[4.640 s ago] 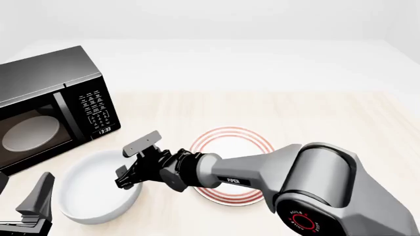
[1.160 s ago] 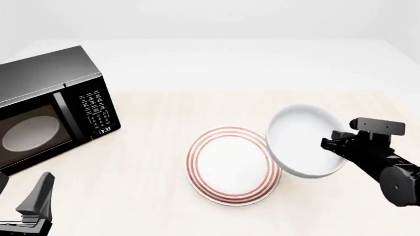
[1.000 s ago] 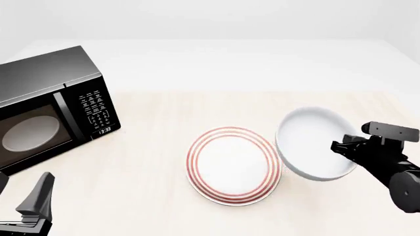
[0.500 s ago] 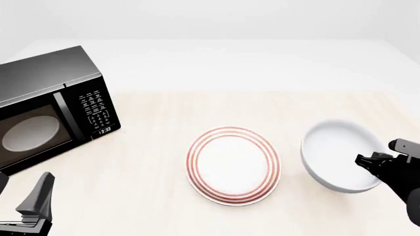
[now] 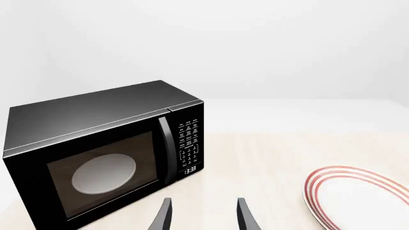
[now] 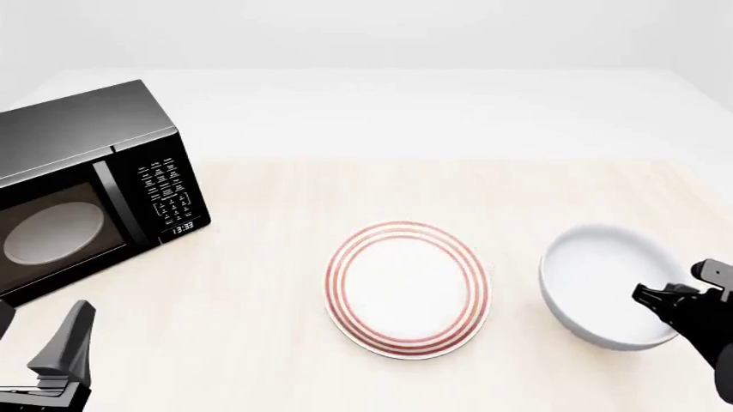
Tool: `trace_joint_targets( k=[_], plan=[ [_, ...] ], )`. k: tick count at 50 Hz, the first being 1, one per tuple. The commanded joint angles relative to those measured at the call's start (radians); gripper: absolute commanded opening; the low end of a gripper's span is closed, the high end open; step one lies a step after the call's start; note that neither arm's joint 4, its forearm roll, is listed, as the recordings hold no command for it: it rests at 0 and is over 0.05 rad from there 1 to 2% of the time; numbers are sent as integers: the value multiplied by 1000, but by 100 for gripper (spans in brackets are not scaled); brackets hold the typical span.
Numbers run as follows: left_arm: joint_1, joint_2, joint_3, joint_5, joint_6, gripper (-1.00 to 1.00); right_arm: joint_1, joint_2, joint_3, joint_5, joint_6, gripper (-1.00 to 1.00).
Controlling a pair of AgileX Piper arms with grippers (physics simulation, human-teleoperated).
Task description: Put the white bowl to the right of the plate.
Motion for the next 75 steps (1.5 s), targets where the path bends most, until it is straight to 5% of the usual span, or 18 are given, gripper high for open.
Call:
trace_joint_targets(
  k=[1,24,25,43,52,67,75],
  plan=[
    [0,0,0,0,0,100,0,54,-6,-43,10,-100],
    [0,0,0,0,0,100,5,88,1,-79,22,-100],
    [0,0,0,0,0,100,5,97,1,-87,24,100],
    [0,0,0,0,0,100,14,57,12,-67,32,100],
    [0,0,0,0,0,100,38,-227,57,106,10,100],
    [0,0,0,0,0,100,246,-827,151,469,62,100],
    [0,0,0,0,0,100,322,-818,206,402,62,100]
  ],
)
